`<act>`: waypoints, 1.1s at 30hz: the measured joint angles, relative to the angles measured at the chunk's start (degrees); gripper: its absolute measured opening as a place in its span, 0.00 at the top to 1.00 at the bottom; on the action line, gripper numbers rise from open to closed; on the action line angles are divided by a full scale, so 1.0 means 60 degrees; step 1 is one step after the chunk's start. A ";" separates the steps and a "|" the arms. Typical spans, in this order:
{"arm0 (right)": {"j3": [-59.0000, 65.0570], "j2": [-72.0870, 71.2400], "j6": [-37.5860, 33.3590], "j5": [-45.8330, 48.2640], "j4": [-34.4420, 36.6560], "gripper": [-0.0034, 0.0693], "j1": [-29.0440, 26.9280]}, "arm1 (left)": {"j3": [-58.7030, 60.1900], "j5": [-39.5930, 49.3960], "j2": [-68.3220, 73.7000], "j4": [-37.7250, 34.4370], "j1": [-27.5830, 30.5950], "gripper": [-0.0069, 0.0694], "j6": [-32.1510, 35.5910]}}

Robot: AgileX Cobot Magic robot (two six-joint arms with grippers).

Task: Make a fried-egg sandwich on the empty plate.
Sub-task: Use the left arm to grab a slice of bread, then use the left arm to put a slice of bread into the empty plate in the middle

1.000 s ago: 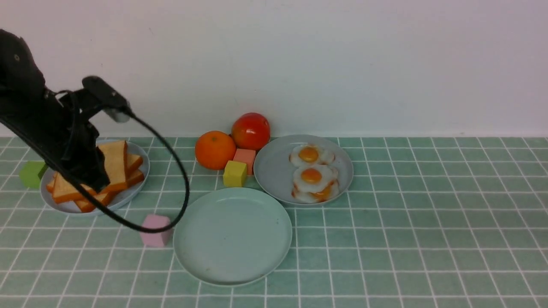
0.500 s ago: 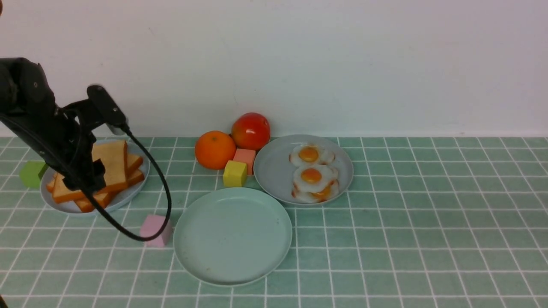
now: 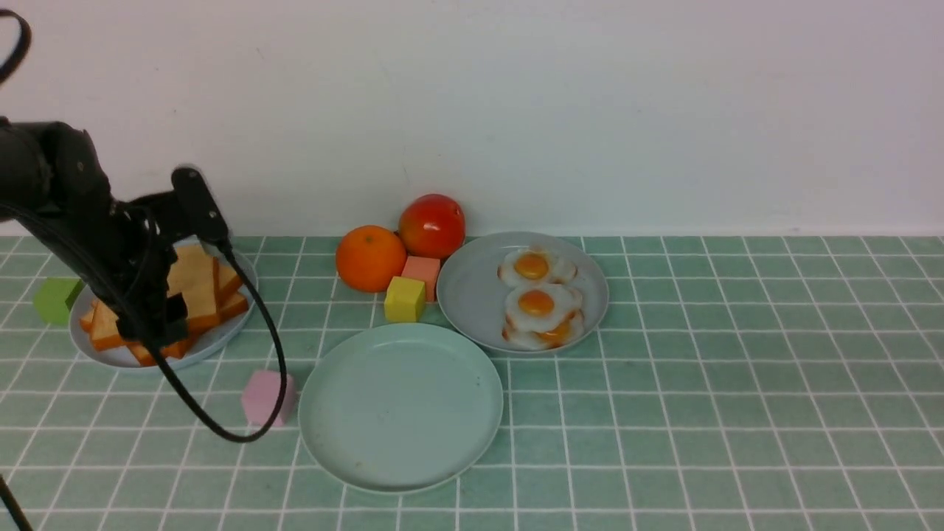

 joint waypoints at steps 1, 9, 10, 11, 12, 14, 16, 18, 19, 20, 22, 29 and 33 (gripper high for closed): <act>0.0000 0.0000 0.0000 -0.0012 0.0000 0.92 0.0000 | 0.0000 -0.0014 0.0087 0.0010 0.0000 0.29 0.0008; 0.0000 0.0000 0.0009 -0.0012 0.0000 0.92 0.0000 | -0.0029 -0.0155 0.0182 0.0208 0.0000 0.38 0.0008; 0.0000 0.0000 0.0009 -0.0003 0.0000 0.92 0.0000 | -0.0033 -0.0169 0.0182 0.0230 0.0000 0.42 0.0008; 0.0000 0.0000 0.0009 -0.0003 0.0000 0.92 0.0000 | -0.0040 -0.0179 0.0182 0.0255 0.0000 0.48 0.0008; 0.0000 0.0000 0.0009 -0.0003 0.0000 0.92 0.0000 | -0.0053 -0.0163 0.0182 0.0254 0.0000 0.53 0.0008; 0.0000 0.0000 0.0009 -0.0003 0.0000 0.91 0.0000 | -0.0053 -0.0123 0.0182 0.0272 0.0000 0.60 0.0008; 0.0000 0.0000 0.0009 -0.0003 0.0000 0.91 0.0000 | -0.0053 -0.0057 0.0182 0.0296 0.0000 0.76 0.0008; 0.0000 0.0000 0.0009 -0.0003 0.0000 0.91 0.0000 | -0.0053 -0.0031 0.0171 0.0362 -0.0010 0.86 0.0008; 0.0000 0.0000 0.0009 -0.0003 0.0000 0.91 0.0000 | -0.0053 0.0005 0.0144 0.0385 -0.0010 0.89 -0.0011; 0.0000 0.0000 0.0009 -0.0003 0.0000 0.91 0.0000 | -0.0053 0.0039 0.0090 0.0418 -0.0017 0.89 -0.0106; 0.0000 0.0000 0.0009 0.0027 0.0000 0.90 0.0000 | -0.0044 0.0244 -0.0113 0.0508 -0.0032 0.89 -0.0558; 0.0000 0.0000 0.0009 0.0035 0.0000 0.90 0.0000 | -0.0032 0.0989 -0.1639 0.0885 -0.0900 0.89 -0.2685; 0.0000 0.0000 0.0009 0.0066 0.0000 0.90 0.0000 | 0.0181 0.1511 -0.2693 0.0792 -0.2610 0.89 -0.4747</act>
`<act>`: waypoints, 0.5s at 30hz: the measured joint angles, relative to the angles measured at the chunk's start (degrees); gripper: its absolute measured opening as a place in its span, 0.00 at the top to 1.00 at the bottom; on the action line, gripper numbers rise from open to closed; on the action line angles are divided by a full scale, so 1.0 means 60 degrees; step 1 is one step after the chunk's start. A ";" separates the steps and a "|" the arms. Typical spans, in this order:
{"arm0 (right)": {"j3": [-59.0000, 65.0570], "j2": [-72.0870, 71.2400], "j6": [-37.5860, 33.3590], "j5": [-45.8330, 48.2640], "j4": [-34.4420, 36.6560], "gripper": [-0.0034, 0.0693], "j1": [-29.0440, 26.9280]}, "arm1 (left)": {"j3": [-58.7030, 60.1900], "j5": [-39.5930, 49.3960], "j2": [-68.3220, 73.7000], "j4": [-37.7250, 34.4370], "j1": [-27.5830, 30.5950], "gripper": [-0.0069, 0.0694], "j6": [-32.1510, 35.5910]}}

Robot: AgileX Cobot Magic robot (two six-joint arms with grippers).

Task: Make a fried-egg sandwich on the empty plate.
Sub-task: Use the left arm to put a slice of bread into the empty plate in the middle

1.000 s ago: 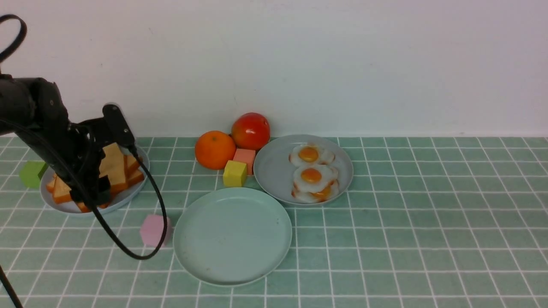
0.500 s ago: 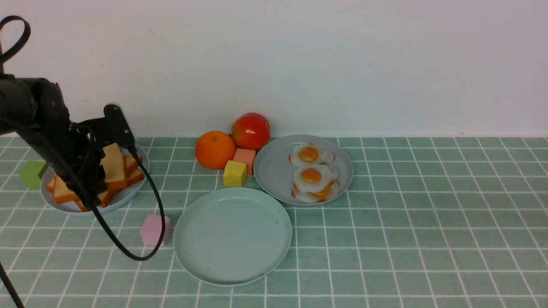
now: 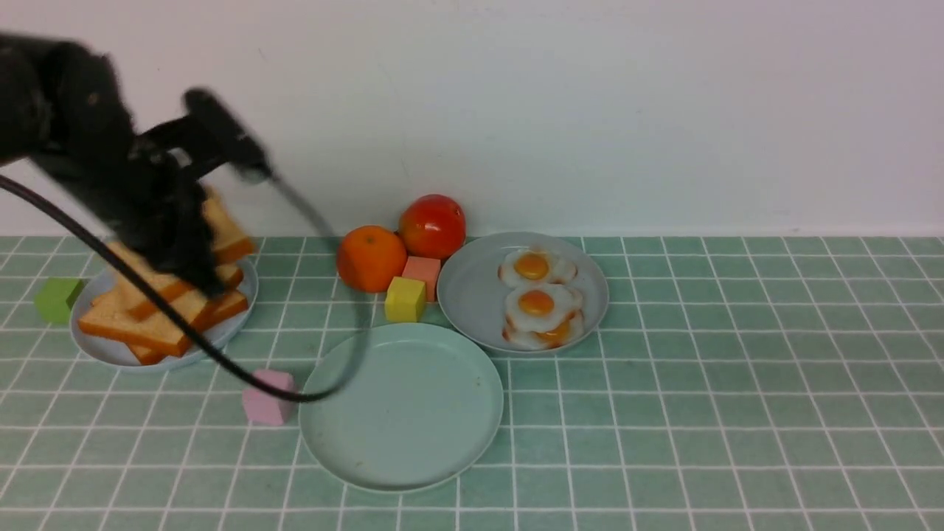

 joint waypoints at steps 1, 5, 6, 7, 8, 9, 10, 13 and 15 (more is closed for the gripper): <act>0.0000 0.0000 0.0000 0.0025 0.0000 0.90 0.0000 | 0.0064 0.0035 -0.0100 -0.0011 -0.0328 0.89 -0.0343; 0.0000 0.0000 0.0000 0.0098 0.0000 0.89 0.0000 | 0.0409 0.0355 -0.0139 0.0179 -0.2386 0.89 -0.2641; 0.0000 0.0000 0.0000 0.0121 0.0000 0.89 0.0000 | 0.0450 0.0468 0.0017 0.0346 -0.2841 0.89 -0.3125; 0.0000 0.0000 0.0000 0.0142 0.0000 0.89 0.0000 | 0.0475 0.0560 0.0220 0.0607 -0.3236 0.89 -0.3439; 0.0000 0.0000 0.0000 0.0190 0.0004 0.89 0.0000 | 0.0483 0.0590 0.0498 0.0979 -0.3635 0.89 -0.3815; 0.0000 0.0000 0.0000 0.0200 0.0004 0.89 0.0000 | 0.0486 0.0590 0.0545 0.1047 -0.3693 0.89 -0.3872; 0.0000 0.0000 0.0000 0.0289 0.0042 0.89 0.0000 | 0.0496 0.0579 0.0877 0.1492 -0.4045 0.89 -0.4192; 0.0000 0.0000 0.0000 0.0524 0.0216 0.88 0.0000 | 0.0505 0.0412 0.1549 0.2148 -0.4503 0.89 -0.4647; 0.0000 0.0000 0.0000 0.0575 0.0332 0.88 0.0000 | 0.0505 0.0298 0.1780 0.2275 -0.4568 0.89 -0.4781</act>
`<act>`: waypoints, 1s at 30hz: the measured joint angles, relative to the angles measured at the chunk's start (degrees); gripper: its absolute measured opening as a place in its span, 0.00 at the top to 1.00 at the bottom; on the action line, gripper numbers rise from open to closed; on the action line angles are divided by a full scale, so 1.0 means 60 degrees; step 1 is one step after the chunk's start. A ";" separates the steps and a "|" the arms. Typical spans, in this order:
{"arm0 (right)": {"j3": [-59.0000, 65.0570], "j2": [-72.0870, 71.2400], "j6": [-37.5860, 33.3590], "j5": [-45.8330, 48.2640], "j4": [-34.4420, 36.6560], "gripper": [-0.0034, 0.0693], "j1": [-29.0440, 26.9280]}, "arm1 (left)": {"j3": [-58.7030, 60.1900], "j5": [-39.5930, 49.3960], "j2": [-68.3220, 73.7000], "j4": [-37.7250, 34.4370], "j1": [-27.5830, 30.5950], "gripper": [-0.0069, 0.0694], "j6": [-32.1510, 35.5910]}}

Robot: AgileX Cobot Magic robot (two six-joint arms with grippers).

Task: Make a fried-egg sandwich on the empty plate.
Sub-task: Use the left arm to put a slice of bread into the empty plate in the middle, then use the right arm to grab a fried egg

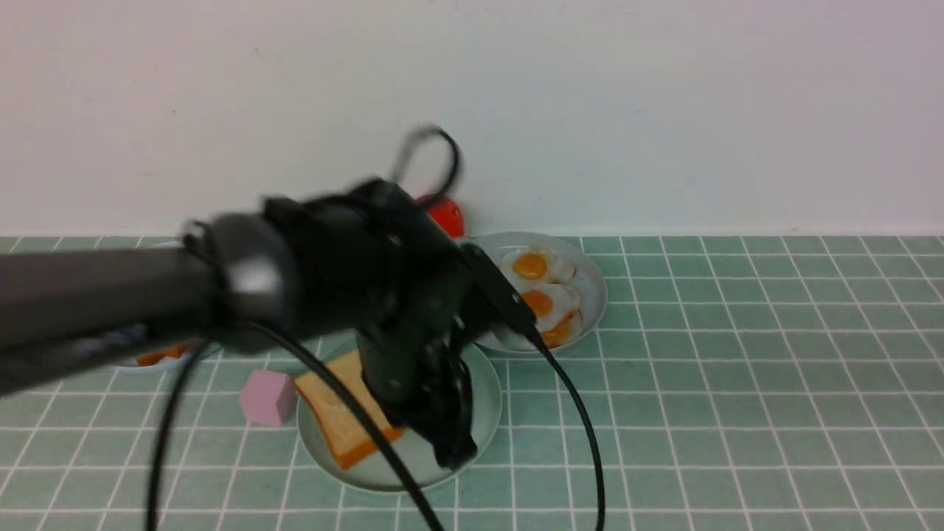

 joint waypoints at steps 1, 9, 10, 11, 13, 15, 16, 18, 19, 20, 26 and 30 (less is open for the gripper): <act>0.0000 0.0000 0.0000 0.0035 0.0110 0.87 0.0000 | 0.0000 -0.0105 0.0168 0.0062 -0.0021 0.89 -0.0135; 0.0000 0.0000 0.0000 0.0379 0.0321 0.85 0.0000 | 0.0000 -0.0647 0.0537 0.0144 -0.0025 0.86 -0.0539; 0.0000 0.0000 0.0000 0.0395 0.0321 0.85 0.0000 | 0.0000 -0.0681 0.0537 0.0104 -0.0025 0.84 -0.0539; 0.0000 0.0000 0.0000 0.0395 0.0321 0.84 0.0000 | 0.0000 -0.0693 0.0537 0.0079 -0.0025 0.81 -0.0539; 0.0000 0.0000 0.0000 0.0395 0.0321 0.82 0.0000 | 0.0000 -0.0703 0.0537 0.0067 -0.0025 0.78 -0.0553; 0.0000 0.0000 0.0000 0.0404 0.0321 0.79 0.0000 | 0.0000 -0.0703 0.0537 0.0049 -0.0025 0.70 -0.0578; 0.0000 0.0000 0.0000 0.0404 0.0321 0.75 0.0000 | 0.0000 -0.0703 0.0537 0.0049 -0.0025 0.62 -0.0582; 0.0000 0.0022 0.0000 0.0382 0.0321 0.67 0.0000 | 0.0000 -0.0703 0.0506 0.0016 -0.0025 0.53 -0.0698; 0.0000 0.0072 0.0024 0.0318 0.0321 0.62 0.0000 | 0.0000 -0.0694 0.0438 -0.0063 -0.0025 0.48 -0.0766; 0.0000 0.0149 0.0100 0.0210 0.0321 0.58 0.0000 | 0.0000 -0.0623 0.0311 -0.0211 -0.0025 0.44 -0.0851; 0.0000 0.1624 0.0796 -0.0905 0.0321 0.46 0.0000 | -0.0268 -0.0279 -0.1627 -0.0841 -0.0449 0.45 -0.1330; -0.0136 0.3317 0.0931 -0.1980 0.0343 0.48 0.0000 | 0.0010 -0.0897 -0.3897 -0.0942 -0.0645 0.71 -0.1918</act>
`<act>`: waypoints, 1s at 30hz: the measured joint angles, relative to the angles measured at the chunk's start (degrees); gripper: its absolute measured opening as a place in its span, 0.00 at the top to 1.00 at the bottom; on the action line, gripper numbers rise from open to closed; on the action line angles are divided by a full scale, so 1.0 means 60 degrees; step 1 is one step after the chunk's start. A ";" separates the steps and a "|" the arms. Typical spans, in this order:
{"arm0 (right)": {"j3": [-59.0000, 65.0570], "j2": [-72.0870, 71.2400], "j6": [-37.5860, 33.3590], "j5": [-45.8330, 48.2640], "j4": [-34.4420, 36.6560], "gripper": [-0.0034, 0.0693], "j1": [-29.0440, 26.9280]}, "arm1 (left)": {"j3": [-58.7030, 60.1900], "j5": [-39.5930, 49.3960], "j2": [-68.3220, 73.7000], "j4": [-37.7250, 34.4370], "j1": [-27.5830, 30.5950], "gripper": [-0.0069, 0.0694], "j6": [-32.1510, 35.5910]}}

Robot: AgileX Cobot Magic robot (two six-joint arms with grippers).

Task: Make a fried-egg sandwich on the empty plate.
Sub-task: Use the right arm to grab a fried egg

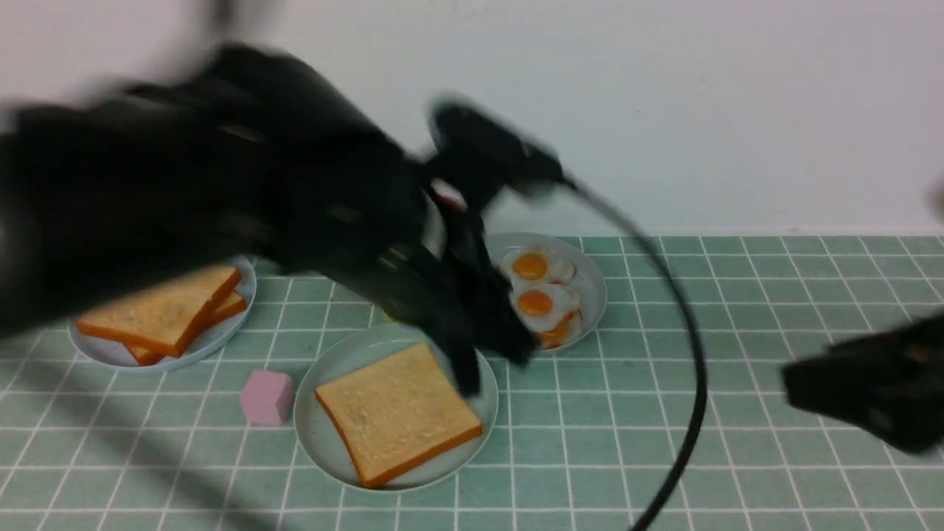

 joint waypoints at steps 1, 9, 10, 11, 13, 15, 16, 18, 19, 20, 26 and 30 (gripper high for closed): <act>-0.0142 0.0742 0.0009 -0.0390 0.0054 0.49 0.0000 | 0.0300 -0.0273 -0.0840 0.0010 0.0000 0.81 -0.0247; -0.2023 0.4523 0.0028 -0.0848 0.0332 0.51 -0.0065 | 0.3863 -0.1746 -0.5792 0.0059 0.0000 0.93 -0.1505; -0.2586 0.5421 0.0028 -0.0838 0.0399 0.51 -0.0185 | 0.4808 -0.2228 -0.6862 0.0079 0.0000 0.93 -0.1780; -0.2934 0.5960 0.0028 -0.0828 0.0457 0.51 -0.0300 | 0.5342 -0.2511 -0.7504 0.0160 0.0000 0.93 -0.1974; -0.3532 0.6870 0.0028 -0.0789 0.0626 0.51 -0.0556 | 0.6059 -0.2914 -0.8537 0.0357 0.0000 0.93 -0.2360; -0.4180 0.7863 0.0028 -0.0769 0.1026 0.51 -0.0868 | 0.6749 -0.3089 -0.9412 0.0853 0.0000 0.93 -0.2902; -0.4500 0.8192 0.0028 -0.0769 0.1229 0.51 -0.1016 | 0.6970 -0.3127 -0.9758 0.1136 0.0000 0.93 -0.3183; -0.5153 0.8977 0.0028 -0.0715 0.1827 0.51 -0.1267 | 0.7293 -0.3254 -1.0293 0.1676 0.0000 0.93 -0.3708; -0.5153 0.9054 0.0028 -0.0707 0.1887 0.51 -0.1267 | 0.7317 -0.3277 -1.0336 0.1803 0.0000 0.93 -0.3756; -0.5739 0.9660 0.0030 -0.0562 0.2379 0.51 -0.1421 | 0.7463 -0.3432 -1.0598 0.2218 0.0000 0.93 -0.4095; -0.7140 1.1265 0.0038 -0.0368 0.2979 0.51 -0.1507 | 0.7527 -0.3815 -1.0558 0.2737 0.0000 0.93 -0.4910; -0.7883 1.1946 0.0048 -0.0331 0.3026 0.49 -0.1507 | 0.7545 -0.3844 -0.9831 0.2760 0.0000 0.93 -0.5382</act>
